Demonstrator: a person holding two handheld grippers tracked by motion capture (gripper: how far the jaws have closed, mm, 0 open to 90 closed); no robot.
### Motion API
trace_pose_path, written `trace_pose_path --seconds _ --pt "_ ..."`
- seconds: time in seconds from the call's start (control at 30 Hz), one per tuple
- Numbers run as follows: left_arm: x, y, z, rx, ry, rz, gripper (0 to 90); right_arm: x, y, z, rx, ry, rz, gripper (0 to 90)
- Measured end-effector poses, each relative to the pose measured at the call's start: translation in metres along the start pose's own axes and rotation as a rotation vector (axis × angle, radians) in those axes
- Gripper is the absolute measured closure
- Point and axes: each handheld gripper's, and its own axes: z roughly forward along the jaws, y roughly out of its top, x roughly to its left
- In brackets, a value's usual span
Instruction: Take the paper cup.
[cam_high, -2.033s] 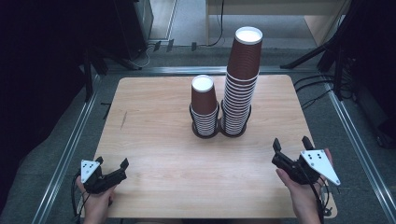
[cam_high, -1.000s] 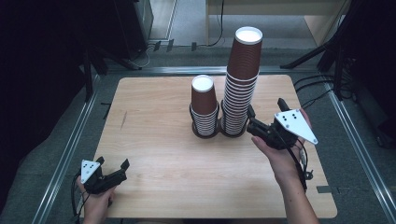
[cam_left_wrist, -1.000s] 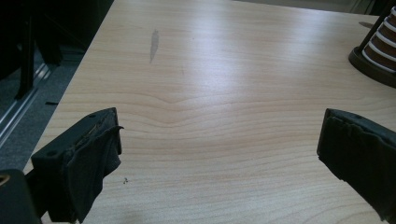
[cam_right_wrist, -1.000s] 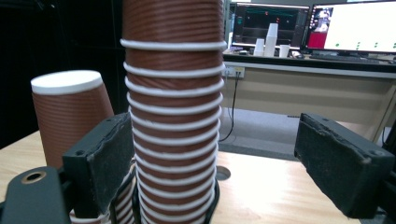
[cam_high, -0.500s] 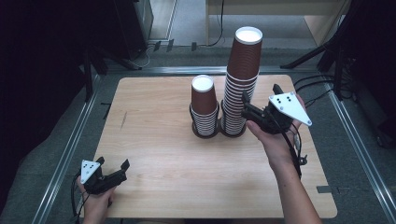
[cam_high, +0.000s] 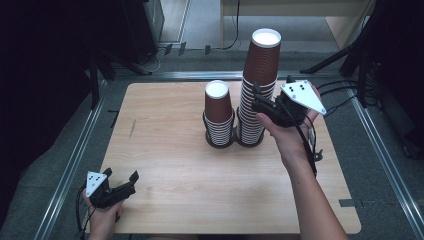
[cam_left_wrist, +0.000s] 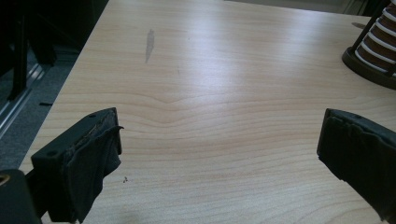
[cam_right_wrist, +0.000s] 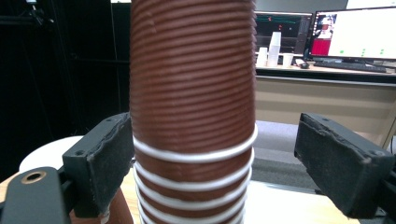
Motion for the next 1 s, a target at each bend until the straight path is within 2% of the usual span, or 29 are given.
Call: trace_pose_path --seconds 0.23,0.43,0.53,0.77,1.0 --pt "0.000 0.000 0.000 -0.002 -0.006 0.001 0.1 0.006 0.012 0.010 -0.007 -0.012 -0.012 12.2" --pt "0.000 0.000 0.000 -0.005 -0.009 -0.002 0.1 0.005 0.018 0.021 0.007 -0.011 0.016 10.6" --pt "0.000 0.000 0.000 -0.006 -0.010 -0.001 0.1 0.008 0.021 0.026 0.010 -0.010 -0.001 10.4" --pt "0.000 0.000 0.000 -0.007 -0.012 -0.002 0.0 0.013 0.023 0.037 0.025 -0.018 0.000 9.6" --pt "0.000 0.000 0.000 -0.007 -0.016 -0.001 0.1 0.013 0.018 0.046 0.033 -0.009 0.030 8.7"
